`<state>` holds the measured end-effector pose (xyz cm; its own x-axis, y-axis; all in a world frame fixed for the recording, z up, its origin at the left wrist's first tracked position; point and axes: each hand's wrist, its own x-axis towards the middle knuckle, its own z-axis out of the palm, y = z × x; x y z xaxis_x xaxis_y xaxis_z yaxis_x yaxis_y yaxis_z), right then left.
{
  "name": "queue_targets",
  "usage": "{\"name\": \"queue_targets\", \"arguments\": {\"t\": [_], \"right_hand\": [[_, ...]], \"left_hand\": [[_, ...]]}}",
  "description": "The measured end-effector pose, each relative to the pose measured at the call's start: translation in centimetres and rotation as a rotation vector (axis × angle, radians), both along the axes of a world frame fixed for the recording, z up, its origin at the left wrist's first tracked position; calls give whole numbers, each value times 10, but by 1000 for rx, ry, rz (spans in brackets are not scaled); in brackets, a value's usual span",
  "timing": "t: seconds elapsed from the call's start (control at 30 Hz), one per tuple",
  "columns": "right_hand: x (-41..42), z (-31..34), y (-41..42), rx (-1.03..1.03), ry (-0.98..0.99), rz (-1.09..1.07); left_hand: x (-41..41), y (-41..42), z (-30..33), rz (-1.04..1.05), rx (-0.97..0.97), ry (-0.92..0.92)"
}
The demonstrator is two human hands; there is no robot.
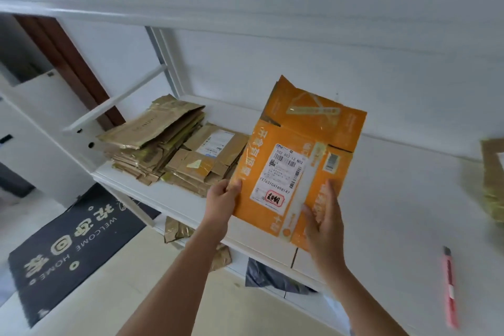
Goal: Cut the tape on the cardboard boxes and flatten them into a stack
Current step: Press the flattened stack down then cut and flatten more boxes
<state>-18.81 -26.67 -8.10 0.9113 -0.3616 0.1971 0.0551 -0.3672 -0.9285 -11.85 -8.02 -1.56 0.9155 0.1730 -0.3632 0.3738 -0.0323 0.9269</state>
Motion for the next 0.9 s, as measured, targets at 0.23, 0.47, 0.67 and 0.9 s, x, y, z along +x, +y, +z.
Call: {"name": "queue_targets", "arguments": {"t": [0.23,0.47,0.67,0.9], "right_hand": [[124,37,144,-23,-9,118],[260,47,329,42,109,79],[315,7,386,27,303,59],[308,-11,405,-530,481,17]], "left_hand": [[76,152,8,242,254,-231],[191,316,26,-33,812,-282],[254,367,-13,-298,903,-73],[276,384,-64,-390,1066,-19]]}}
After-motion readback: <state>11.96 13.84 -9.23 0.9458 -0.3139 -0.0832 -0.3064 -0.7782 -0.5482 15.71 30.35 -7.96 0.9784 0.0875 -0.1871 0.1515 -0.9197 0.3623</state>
